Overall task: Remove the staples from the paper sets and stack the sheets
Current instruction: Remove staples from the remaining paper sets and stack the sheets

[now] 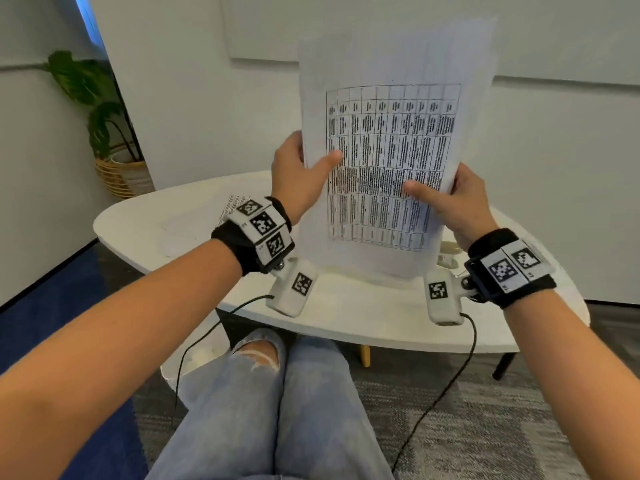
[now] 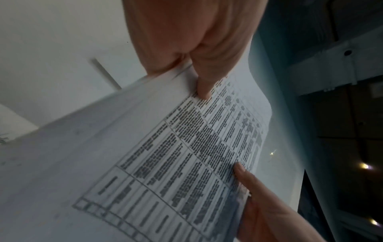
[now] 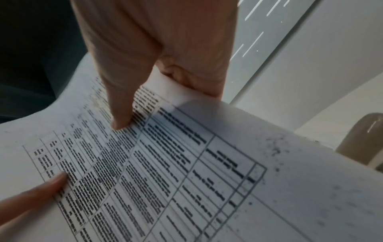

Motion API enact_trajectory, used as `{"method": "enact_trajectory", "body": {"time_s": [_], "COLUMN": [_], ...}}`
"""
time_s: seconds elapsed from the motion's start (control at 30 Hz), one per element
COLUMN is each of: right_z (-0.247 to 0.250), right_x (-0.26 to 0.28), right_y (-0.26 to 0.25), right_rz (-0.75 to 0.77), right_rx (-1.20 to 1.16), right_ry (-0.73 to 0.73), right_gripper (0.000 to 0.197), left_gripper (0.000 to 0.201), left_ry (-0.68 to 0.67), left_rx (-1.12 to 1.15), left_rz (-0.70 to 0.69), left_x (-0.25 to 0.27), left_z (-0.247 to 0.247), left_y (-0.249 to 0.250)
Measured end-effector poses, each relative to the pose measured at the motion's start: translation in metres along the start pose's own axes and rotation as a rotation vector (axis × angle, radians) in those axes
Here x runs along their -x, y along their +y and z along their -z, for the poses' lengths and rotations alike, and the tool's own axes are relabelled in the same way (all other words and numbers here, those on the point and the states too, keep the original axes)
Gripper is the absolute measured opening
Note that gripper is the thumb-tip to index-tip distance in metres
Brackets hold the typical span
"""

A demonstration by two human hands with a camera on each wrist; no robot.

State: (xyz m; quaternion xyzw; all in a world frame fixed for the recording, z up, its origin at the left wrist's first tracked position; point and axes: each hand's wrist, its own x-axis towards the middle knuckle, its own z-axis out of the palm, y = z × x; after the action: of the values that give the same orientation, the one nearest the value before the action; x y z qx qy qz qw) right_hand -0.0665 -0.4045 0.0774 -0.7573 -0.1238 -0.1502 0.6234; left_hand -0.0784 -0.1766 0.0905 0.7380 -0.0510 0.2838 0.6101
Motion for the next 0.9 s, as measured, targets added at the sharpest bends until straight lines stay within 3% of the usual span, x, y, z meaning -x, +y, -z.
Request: {"method": "enact_trajectory", "body": {"time_s": [0.2,0.57,0.63,0.77,0.83,0.9], "right_z": [-0.007,-0.028,-0.032,-0.037,-0.037,-0.035], "right_x": [-0.012,-0.01,-0.009,-0.008,-0.008,-0.007], "right_y": [0.009,0.005,-0.001,-0.008,-0.009,-0.008], "right_rz": [-0.01,0.056,0.076,0.087,0.06,0.024], "right_rx": [-0.003,-0.089,-0.105,-0.147,-0.121,-0.081], "right_ry": [0.023,0.055,0.062,0.06,0.064,0.042], "right_gripper": [0.04,0.023,0.031,0.074,0.075,0.06], "left_gripper": [0.054,0.031,0.03,0.029,0.033,0.037], "left_ry": [-0.012,0.022,0.023,0.034,0.039,0.027], "left_rx": [0.042,0.103,0.096,0.102,0.101,0.078], "left_rz": [0.008,-0.1,-0.118,-0.077,-0.047,-0.015], "left_x": [-0.017,-0.033,-0.033,-0.034,-0.034,-0.032], "left_z": [0.01,0.02,0.019,0.02,0.023,0.026], "left_y": [-0.003,0.006,0.008,0.008,0.006,0.003]}}
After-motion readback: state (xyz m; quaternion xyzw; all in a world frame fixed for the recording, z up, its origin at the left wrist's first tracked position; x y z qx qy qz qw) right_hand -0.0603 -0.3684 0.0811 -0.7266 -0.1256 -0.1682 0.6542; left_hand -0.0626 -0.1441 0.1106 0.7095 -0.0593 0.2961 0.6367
